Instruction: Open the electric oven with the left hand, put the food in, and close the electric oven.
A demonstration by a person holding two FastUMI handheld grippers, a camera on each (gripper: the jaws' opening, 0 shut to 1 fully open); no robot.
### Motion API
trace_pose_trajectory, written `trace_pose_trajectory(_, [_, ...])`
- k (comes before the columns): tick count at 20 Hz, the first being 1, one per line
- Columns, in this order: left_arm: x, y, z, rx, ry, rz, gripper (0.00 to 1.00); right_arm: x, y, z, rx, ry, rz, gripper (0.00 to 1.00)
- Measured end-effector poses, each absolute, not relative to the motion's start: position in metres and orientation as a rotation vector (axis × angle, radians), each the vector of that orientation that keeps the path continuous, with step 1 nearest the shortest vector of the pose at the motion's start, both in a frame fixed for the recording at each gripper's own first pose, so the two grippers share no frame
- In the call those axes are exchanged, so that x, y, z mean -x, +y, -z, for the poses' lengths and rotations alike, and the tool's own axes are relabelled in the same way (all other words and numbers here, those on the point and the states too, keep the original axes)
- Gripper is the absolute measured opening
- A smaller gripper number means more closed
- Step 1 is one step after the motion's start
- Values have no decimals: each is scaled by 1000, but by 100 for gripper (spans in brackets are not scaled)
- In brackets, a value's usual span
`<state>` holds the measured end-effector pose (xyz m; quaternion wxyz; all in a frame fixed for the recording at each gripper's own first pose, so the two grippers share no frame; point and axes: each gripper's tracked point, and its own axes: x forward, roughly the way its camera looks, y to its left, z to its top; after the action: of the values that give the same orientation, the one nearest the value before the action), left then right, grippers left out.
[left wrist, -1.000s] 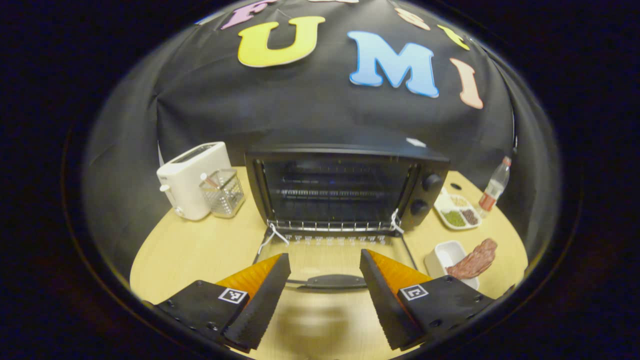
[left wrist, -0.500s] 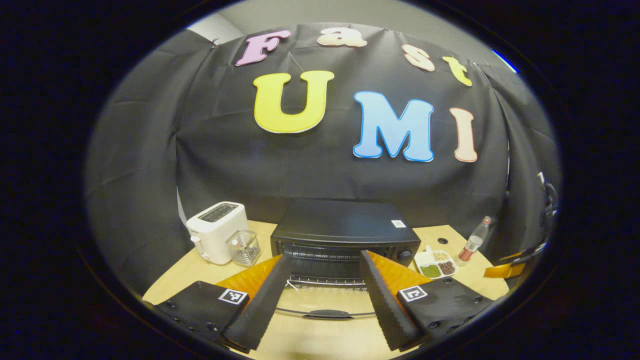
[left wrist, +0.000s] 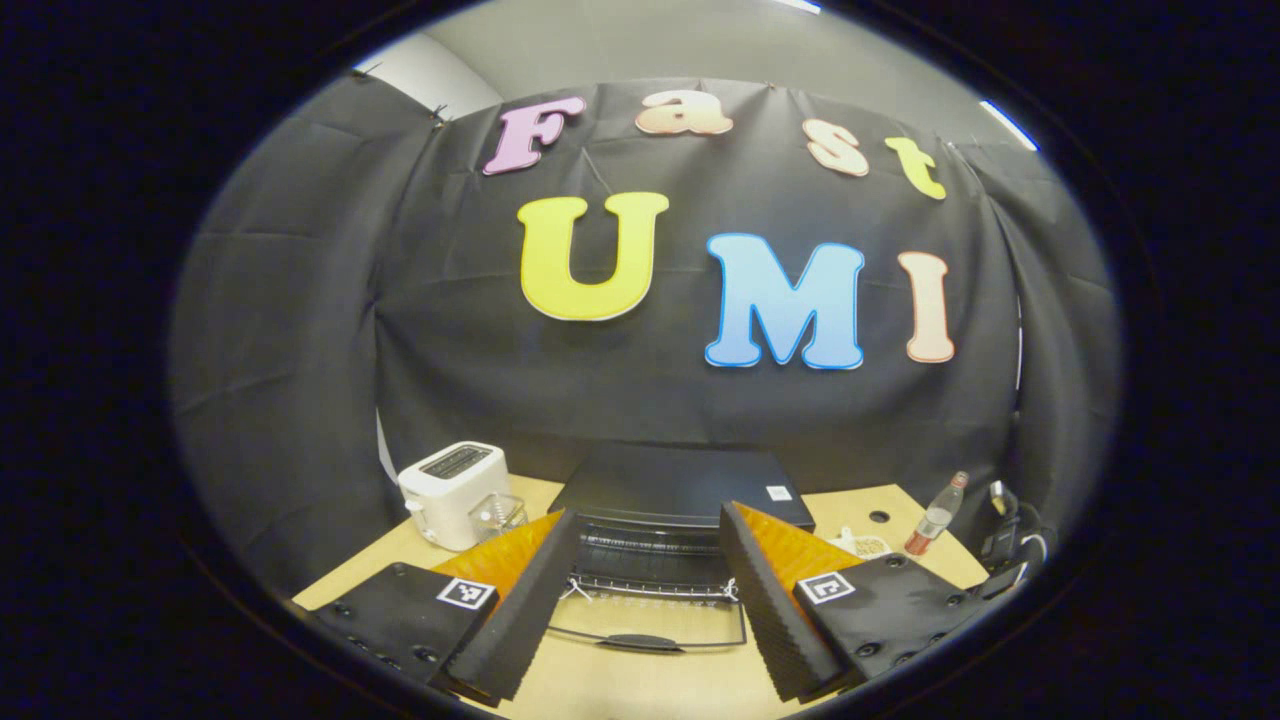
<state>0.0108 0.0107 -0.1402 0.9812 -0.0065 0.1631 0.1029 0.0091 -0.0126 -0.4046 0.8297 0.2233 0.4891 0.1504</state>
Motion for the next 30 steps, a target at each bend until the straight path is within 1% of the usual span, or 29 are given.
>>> trace_pose_trajectory(1, [-9,10,136,8,321,-219,98,-9,-11,410,-497,1051,-325,84])
trace_pose_trajectory(2, [-7,11,133,2,318,-232,98,-8,-6,413,-541,1064,-345,82])
trace_pose_trajectory(3, [-4,11,130,-4,317,-245,98,-7,0,413,-598,1074,-373,73])
trace_pose_trajectory(4, [-1,11,130,-11,317,-257,98,-7,5,414,-644,1078,-386,70])
trace_pose_trajectory(5, [2,11,128,-14,318,-265,98,-9,6,420,-674,1085,-383,56])
trace_pose_trajectory(6, [4,9,128,-15,320,-268,98,-9,9,417,-732,1085,-386,47])
trace_pose_trajectory(7, [5,8,126,-14,323,-268,98,-10,9,418,-789,1106,-360,30])
trace_pose_trajectory(8, [6,6,124,-11,320,-263,98,-9,15,418,-839,1132,-354,23])
trace_pose_trajectory(10, [4,5,118,-15,306,-250,98,-1,17,416,-889,1163,-384,22])
trace_pose_trajectory(12, [1,4,115,-7,301,-233,99,-3,19,413,-900,1151,-372,11])
trace_pose_trajectory(13, [-1,3,112,-4,294,-220,99,-4,18,411,-891,1138,-357,10])
trace_pose_trajectory(14, [-2,3,111,-2,289,-206,99,-5,15,406,-880,1119,-340,5])
trace_pose_trajectory(16, [-4,6,108,3,284,-180,99,-9,16,389,-909,1081,-326,4])
trace_pose_trajectory(17, [-5,9,105,11,276,-169,99,-10,21,380,-921,1062,-325,10])
trace_pose_trajectory(18, [-7,12,102,22,267,-158,99,-11,25,369,-927,1041,-331,4])
trace_pose_trajectory(24, [-7,42,73,26,191,-90,98,-9,71,301,-984,914,-427,4])
trace_pose_trajectory(27, [-5,56,51,16,139,-46,98,-9,106,280,-1002,872,-469,4])
trace_pose_trajectory(30, [-3,71,46,24,125,1,99,-17,137,271,-1017,847,-473,4])
